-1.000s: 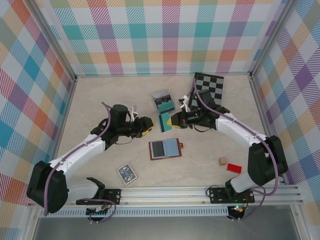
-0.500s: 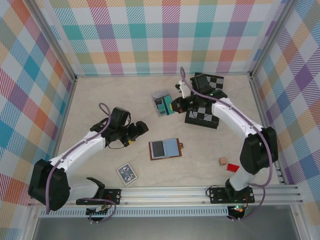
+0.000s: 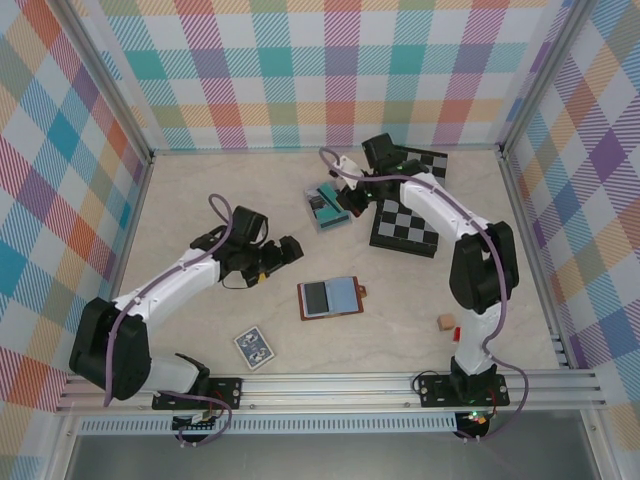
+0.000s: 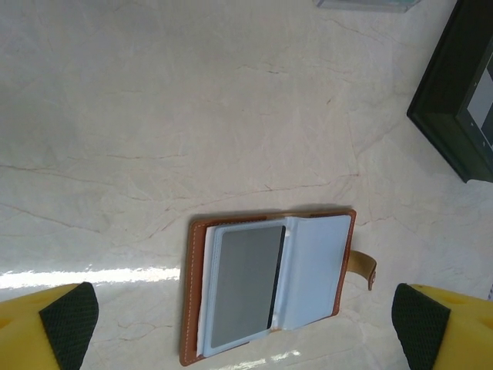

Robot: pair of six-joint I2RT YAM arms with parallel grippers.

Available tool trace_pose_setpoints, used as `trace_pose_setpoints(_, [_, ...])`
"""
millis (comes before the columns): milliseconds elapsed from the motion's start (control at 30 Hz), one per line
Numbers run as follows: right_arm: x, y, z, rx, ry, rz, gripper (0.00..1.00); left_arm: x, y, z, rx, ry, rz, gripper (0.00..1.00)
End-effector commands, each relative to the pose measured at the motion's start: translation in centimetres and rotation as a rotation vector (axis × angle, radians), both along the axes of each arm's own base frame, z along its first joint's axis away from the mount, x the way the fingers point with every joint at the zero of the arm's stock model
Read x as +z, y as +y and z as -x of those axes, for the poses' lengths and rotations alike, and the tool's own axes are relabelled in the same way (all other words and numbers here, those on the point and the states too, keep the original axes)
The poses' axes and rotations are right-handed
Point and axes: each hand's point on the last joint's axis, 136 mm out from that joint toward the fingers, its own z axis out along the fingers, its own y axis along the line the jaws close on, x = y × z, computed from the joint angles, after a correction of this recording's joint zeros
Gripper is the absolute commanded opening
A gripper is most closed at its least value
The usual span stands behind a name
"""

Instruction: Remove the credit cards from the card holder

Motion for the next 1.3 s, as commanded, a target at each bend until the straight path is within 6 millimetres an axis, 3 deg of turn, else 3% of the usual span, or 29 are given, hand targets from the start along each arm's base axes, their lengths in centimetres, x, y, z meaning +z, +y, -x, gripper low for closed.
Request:
trace_pose_setpoints(0, [-1.0, 0.0, -1.4, 0.141, -0.141, 0.088, 0.0, 0.5, 0.8, -1.2, 0.008, -0.008, -0.039, 1.0])
trace_pose_setpoints(500, [-4.5, 0.2, -5.6, 0.256, -0.184, 0.164, 0.0, -1.3, 0.5, -1.5, 0.004, 0.039, -0.028, 1.0])
trace_pose_setpoints(900, [-5.4, -0.5, -3.5, 0.388, -0.135, 0.138, 0.0, -1.7, 0.3, -1.5, 0.002, 0.056, -0.018, 1.0])
trace_pose_setpoints(1267, [-6.8, -0.8, -4.6, 0.363, -0.154, 0.173, 0.0, -1.9, 0.2, -1.5, 0.0, 0.061, -0.017, 1.0])
